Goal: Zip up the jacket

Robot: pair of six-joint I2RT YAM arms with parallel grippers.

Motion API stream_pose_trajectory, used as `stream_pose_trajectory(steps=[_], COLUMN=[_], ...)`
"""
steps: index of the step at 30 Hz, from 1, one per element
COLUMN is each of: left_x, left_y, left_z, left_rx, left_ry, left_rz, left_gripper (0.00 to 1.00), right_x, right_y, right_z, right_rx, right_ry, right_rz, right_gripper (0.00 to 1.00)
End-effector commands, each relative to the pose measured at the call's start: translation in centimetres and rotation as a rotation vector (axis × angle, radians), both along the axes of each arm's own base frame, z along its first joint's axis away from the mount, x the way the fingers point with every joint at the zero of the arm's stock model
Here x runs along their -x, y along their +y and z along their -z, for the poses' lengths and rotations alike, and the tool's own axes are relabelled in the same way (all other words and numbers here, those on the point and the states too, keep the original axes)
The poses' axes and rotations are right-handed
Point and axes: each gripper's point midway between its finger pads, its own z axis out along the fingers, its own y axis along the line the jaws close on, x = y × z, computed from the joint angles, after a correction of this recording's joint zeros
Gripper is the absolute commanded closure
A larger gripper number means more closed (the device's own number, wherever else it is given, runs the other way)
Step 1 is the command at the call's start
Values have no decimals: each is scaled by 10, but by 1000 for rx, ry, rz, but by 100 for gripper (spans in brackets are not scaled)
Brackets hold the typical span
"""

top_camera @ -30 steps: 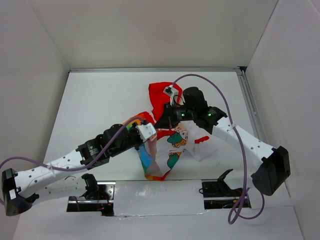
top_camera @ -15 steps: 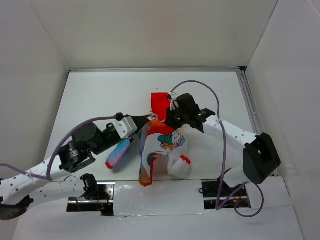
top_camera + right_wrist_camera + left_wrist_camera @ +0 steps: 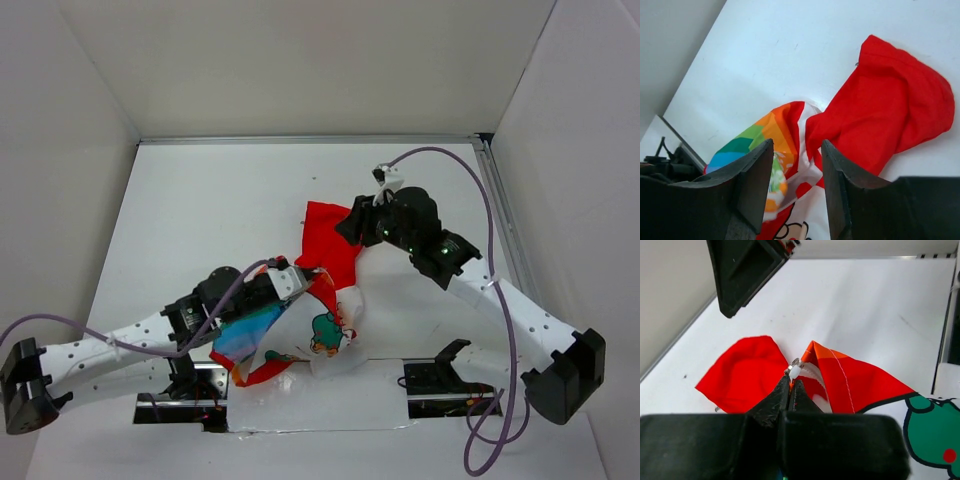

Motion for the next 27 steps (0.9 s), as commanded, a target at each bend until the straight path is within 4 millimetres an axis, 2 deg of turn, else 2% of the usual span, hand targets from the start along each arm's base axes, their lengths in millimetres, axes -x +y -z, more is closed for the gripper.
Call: stream_pose_trajectory(steps=[1,3,4,5,7,8,9,10,11,13,14,16,19,20,21,22,25,26,27], left_x=[-7,-17,-20,-30,-42,-48,-60,-66,-71,-70,-69,-66,-65,-63,-61,-58,-52,-51,-52], left_y=[-6,-8,-8,-9,-8,-12,-10,-11,-10,-10,-9,-8,-2,0,2,3,2,1,0], left_z=[-46,-25,-27,-15,-4,9,2,15,13,17,21,25,30,31,26,29,22,24,20], left_rx=[176,149,171,155,136,110,113,78,80,83,85,81,69,70,87,84,101,93,92], left_ry=[-110,-104,-115,-100,-83,-39,-32,1,1,13,19,32,67,71,66,68,53,58,50], left_rz=[-21,-61,-75,-121,-159,-164,-193,-209,-220,-207,-205,-196,-212,-207,-204,-192,-155,-148,-146], left_gripper=[100,100,100,100,100,100,100,100,100,100,100,100,100,100,100,100,100,100,100], right_x=[7,14,15,19,14,12,10,12,11,2,-3,-24,-43,-51,-55,-56,-74,-77,-82], right_y=[7,9,11,13,8,5,1,-1,0,1,1,2,1,-1,-14,-19,-19,-19,-19], right_z=[14,26,30,35,61,74,95,107,126,142,161,161,180,180,190,202,213,216,225], right_rx=[-62,-112,-131,-146,-121,-96,-58,-40,-21,7,46,78,151,168,244,290,343,350,363], right_ry=[107,210,236,272,345,382,431,465,516,555,595,584,617,608,599,612,605,612,620], right_rz=[-37,-62,-80,-105,-74,-41,-8,-3,3,30,51,102,177,222,305,338,391,413,421], right_gripper=[48,44,44,43,42,42,42,42,41,38,37,33,26,26,25,24,29,35,49])
